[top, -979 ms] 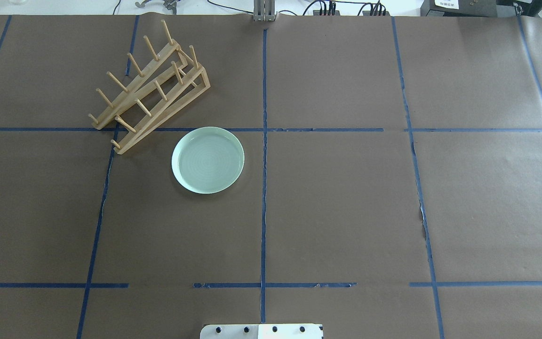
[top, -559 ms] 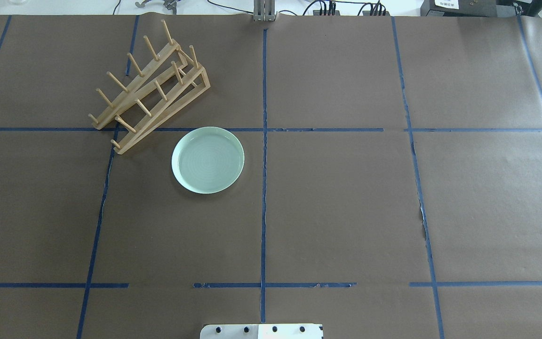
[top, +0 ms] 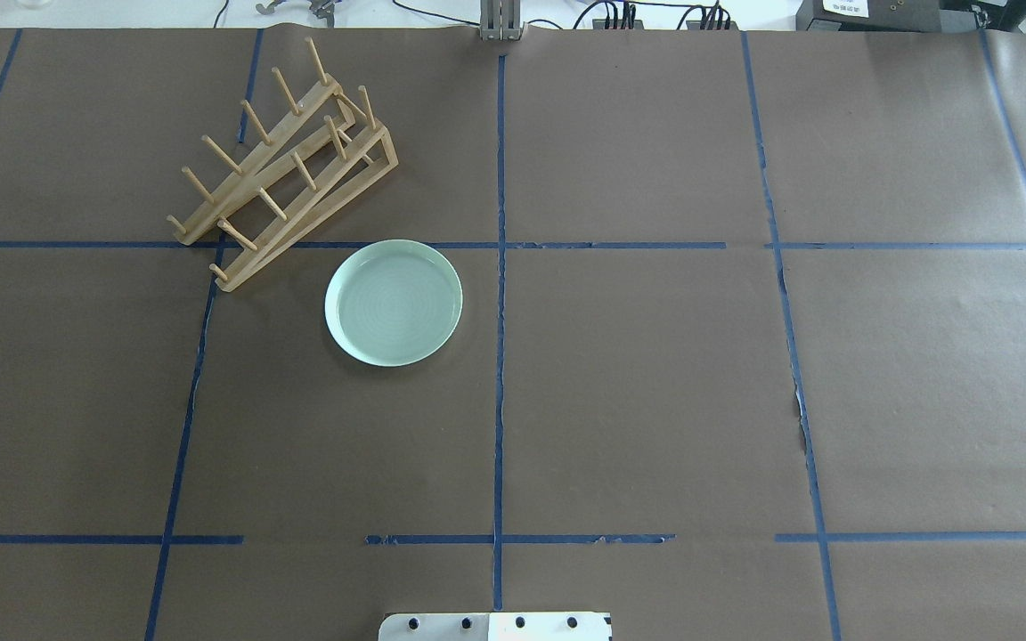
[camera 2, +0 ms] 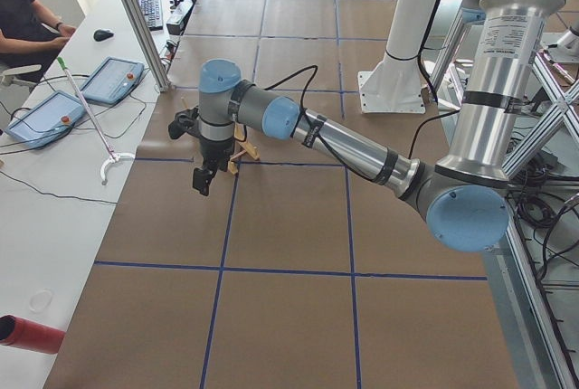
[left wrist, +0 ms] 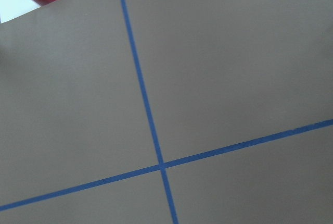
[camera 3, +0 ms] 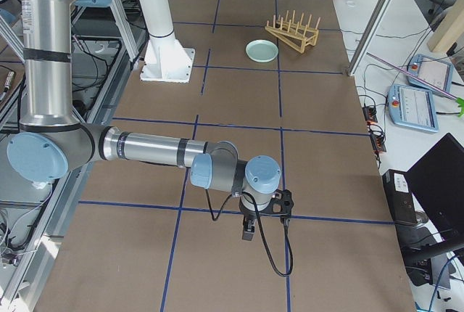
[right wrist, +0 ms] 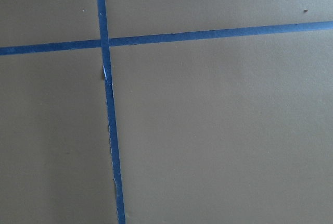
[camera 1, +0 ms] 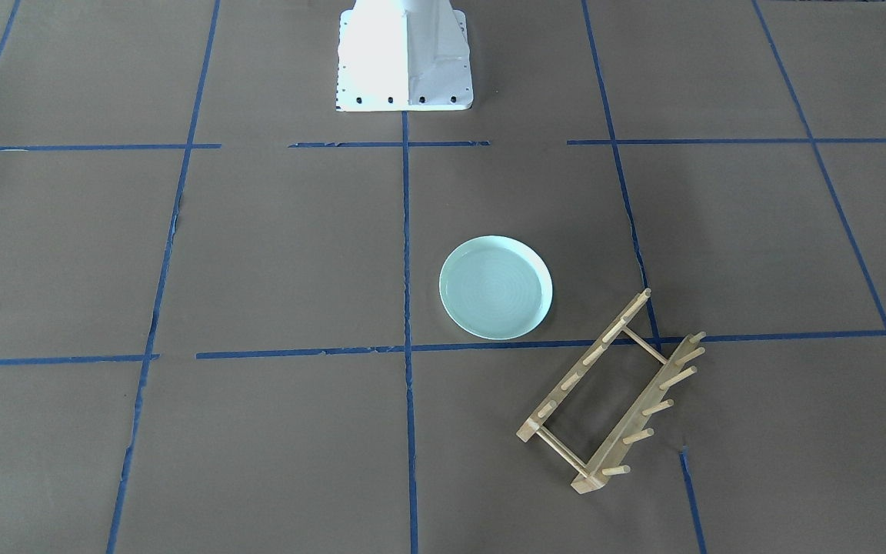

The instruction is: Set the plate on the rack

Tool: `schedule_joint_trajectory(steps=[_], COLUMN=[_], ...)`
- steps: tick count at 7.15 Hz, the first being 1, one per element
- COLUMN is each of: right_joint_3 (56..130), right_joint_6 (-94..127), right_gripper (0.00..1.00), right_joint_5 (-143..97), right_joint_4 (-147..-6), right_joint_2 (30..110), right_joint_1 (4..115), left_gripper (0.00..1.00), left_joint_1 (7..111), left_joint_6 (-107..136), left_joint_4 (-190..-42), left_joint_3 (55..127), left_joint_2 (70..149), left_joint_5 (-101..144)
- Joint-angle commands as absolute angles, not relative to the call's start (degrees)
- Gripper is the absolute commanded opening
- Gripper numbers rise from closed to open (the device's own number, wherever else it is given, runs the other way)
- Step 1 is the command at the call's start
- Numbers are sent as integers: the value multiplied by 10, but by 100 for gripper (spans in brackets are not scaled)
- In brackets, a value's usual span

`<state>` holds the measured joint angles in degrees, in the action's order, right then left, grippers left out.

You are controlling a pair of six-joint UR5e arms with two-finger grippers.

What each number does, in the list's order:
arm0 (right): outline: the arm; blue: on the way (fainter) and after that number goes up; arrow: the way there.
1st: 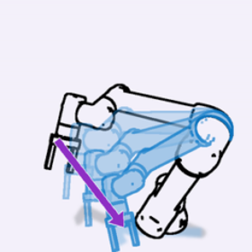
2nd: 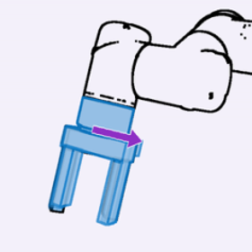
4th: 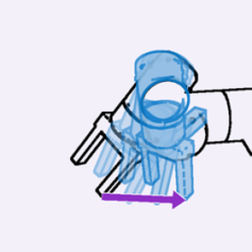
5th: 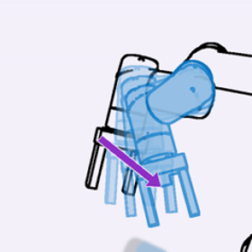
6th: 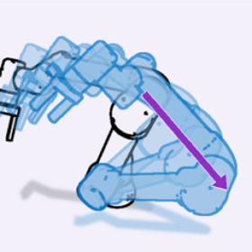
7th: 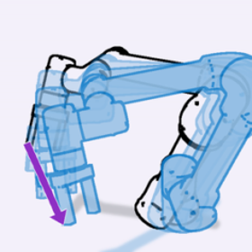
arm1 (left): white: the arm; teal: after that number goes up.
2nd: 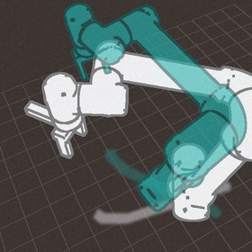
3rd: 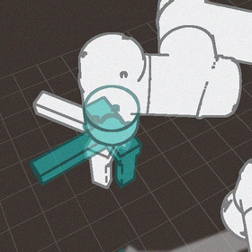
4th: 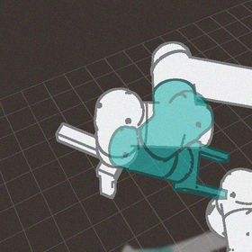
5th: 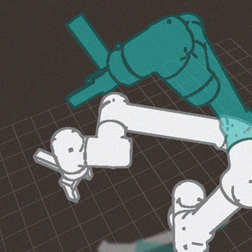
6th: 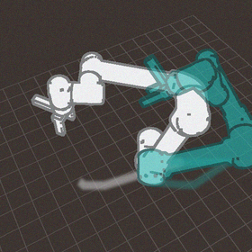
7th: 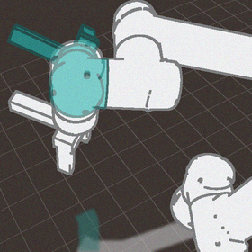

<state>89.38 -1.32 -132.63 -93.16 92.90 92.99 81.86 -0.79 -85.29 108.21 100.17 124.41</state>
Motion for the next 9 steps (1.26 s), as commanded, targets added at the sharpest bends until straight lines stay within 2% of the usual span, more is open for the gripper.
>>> schedule_joint_trajectory(steps=[1,4,5,9], right_joint_3=[894,894,894,894], right_joint_6=[-13,-13,-13,-13], right_gripper=[100,100,100,100], right_joint_5=[-1326,-1326,-1326,-1326], right_joint_4=[-932,-932,-932,-932], right_joint_2=[929,929,929,929], right_joint_1=[930,930,930,930], left_gripper=[100,100,100,100], left_joint_1=[783,696,676,480], left_joint_6=[44,130,167,570], left_joint_4=[-849,-742,-741,-746], left_joint_3=[1141,1121,1128,1101], left_joint_2=[1033,1176,1189,1312], left_joint_5=[1278,1273,1276,1198])
